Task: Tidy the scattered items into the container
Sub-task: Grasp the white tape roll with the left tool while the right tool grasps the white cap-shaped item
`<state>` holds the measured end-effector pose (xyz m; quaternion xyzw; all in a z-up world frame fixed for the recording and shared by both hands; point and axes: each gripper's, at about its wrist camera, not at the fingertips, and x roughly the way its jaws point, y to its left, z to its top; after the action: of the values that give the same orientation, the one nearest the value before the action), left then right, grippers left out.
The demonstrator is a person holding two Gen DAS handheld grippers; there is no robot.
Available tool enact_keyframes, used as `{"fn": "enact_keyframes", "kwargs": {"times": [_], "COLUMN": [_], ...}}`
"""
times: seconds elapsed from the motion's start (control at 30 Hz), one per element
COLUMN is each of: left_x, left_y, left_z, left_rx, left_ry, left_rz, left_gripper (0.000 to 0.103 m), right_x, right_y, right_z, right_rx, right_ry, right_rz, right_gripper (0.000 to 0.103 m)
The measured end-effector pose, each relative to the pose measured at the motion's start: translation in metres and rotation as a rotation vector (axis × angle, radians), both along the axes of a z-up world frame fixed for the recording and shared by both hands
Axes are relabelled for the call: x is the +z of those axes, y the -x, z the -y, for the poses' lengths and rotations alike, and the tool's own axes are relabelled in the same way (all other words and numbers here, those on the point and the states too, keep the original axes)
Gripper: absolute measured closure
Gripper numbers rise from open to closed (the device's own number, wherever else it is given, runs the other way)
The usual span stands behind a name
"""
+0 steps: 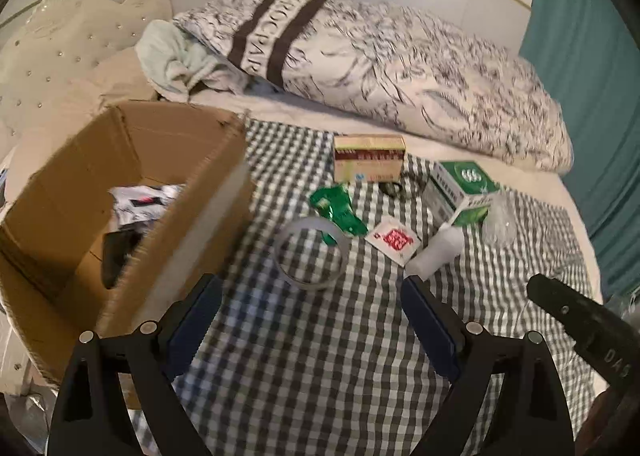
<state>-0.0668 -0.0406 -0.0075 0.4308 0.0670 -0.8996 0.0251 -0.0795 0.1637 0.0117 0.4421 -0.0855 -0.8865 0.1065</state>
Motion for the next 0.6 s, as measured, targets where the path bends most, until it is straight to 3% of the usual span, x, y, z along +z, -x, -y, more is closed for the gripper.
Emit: {"fn": "enact_keyframes", "kwargs": {"times": [0.13,0.6], "left_x": [-0.021,-0.093], "left_y": [0.010,0.064], "left_z": [-0.008,0.000], "left_rx": [-0.013,0.001], "left_ry": [0.001,-0.024], "left_rz": [0.035,0.155], "left_gripper": [0.010,0.009], "right_x": [-0.018,-0.079], "right_y": [0.010,0.067], "right_z": [-0.009,-0.012], "right_rx": [-0.017,-0.051], "right_ry": [0.006,-0.020], "right_rz": [0.039,0.150], "right_gripper": [0.054,0.053]}}
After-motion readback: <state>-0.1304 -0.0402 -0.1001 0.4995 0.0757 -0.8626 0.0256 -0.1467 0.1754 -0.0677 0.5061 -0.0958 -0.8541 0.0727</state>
